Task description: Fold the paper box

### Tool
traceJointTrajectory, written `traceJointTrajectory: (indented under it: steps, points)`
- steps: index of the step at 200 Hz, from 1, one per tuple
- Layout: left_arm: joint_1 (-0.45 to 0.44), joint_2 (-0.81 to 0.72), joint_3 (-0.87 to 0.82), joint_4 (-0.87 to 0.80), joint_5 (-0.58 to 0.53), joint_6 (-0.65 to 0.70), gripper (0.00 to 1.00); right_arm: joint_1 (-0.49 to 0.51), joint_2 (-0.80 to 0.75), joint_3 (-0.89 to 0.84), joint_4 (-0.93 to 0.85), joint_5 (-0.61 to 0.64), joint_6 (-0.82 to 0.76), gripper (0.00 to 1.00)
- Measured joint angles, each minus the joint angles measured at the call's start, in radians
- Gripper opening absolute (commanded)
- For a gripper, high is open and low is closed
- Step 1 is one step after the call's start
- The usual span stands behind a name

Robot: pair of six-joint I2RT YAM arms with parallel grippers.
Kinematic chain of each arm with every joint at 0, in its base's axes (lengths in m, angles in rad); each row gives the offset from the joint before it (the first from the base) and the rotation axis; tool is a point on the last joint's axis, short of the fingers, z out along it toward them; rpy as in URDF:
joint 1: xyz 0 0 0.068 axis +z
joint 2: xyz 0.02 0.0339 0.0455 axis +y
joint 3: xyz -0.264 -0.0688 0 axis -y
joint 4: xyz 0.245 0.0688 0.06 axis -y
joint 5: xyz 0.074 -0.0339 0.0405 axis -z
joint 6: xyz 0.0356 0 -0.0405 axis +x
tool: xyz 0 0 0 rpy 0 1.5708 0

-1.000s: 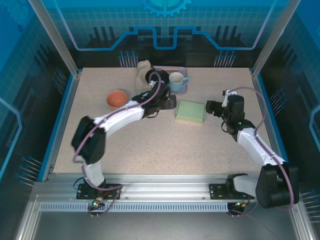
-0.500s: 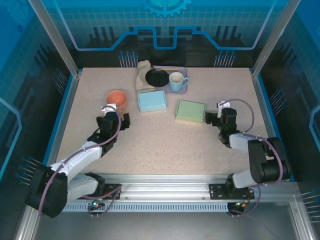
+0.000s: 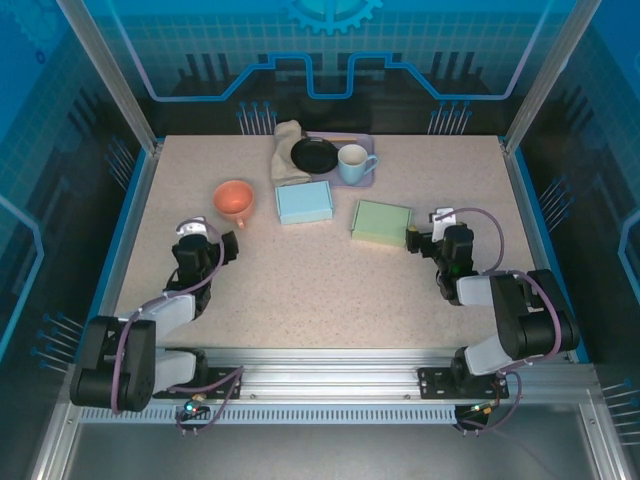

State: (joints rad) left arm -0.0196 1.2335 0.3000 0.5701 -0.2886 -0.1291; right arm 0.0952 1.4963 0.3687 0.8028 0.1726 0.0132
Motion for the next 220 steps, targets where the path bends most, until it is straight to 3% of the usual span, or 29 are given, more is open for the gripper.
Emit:
traceJointTrajectory:
  steps: [22, 42, 86, 220]
  points:
    - [0.007, 0.058, -0.002, 0.129, 0.051, 0.028, 0.99, 0.000, 0.000, 0.001, 0.002, -0.001, -0.006, 1.00]
    - [0.020, 0.217, 0.004, 0.275, 0.102, 0.043, 0.99, 0.000, 0.000, 0.010, -0.002, -0.001, -0.008, 1.00]
    - [0.026, 0.290, 0.091, 0.213, 0.192, 0.082, 0.99, -0.002, 0.000, 0.024, -0.013, -0.014, -0.011, 1.00]
    - [0.005, 0.290, 0.103, 0.211, 0.189, 0.110, 0.99, -0.005, 0.000, 0.032, -0.028, -0.037, -0.011, 1.00]
